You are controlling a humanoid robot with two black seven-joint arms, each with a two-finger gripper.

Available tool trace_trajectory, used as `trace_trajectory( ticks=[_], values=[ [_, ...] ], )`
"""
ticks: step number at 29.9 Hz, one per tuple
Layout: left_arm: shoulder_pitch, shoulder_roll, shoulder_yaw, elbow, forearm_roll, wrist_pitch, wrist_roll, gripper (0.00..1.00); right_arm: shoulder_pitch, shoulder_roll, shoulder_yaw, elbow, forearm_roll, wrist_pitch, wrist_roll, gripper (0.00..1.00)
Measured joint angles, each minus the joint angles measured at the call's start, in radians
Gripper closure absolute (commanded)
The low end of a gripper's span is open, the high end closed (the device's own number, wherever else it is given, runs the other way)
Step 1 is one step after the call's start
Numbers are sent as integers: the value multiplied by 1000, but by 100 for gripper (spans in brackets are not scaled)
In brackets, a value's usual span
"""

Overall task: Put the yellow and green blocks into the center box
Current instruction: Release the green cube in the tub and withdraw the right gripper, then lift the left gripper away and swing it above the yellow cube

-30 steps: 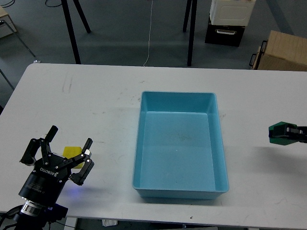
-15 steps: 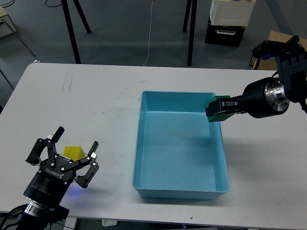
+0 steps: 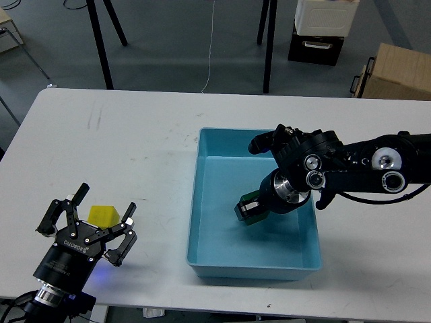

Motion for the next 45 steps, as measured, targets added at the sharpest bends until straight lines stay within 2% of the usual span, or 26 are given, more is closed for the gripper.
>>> trace_trajectory(
  ticks=[1, 5, 15, 21, 26, 30, 33, 36, 39, 45],
  values=[
    [0, 0, 0, 0, 0, 0, 0, 0, -2, 13, 0, -11, 0, -3, 0, 14],
    [-1, 0, 2, 1, 0, 0, 0, 0, -4, 37, 4, -30, 2, -20, 1, 2],
    [-5, 0, 4, 1, 2, 0, 0, 0, -3, 42, 50, -70, 7, -32, -1, 1],
    [-5, 0, 5, 2, 2, 0, 0, 0, 18, -2, 264, -210, 48, -32, -1, 1],
    [-7, 0, 6, 2, 3, 0, 0, 0, 43, -86, 457, -342, 288, -32, 5, 1],
    [-9, 0, 6, 3, 7, 0, 0, 0, 22, -199, 601, -380, 543, -33, 16, 1],
    [-14, 0, 6, 3, 23, 0, 0, 0, -49, -284, 700, -385, 743, -32, 66, 1],
    [-17, 0, 6, 3, 29, 0, 0, 0, -175, -359, 825, -385, 931, -31, 158, 1],
    [-24, 0, 6, 4, 29, 0, 0, 0, -318, -424, 966, -381, 1059, -24, 228, 1],
    [-43, 0, 6, 29, 30, 0, 0, 0, -664, -525, 1308, -346, 1280, 29, 283, 1]
  ],
)
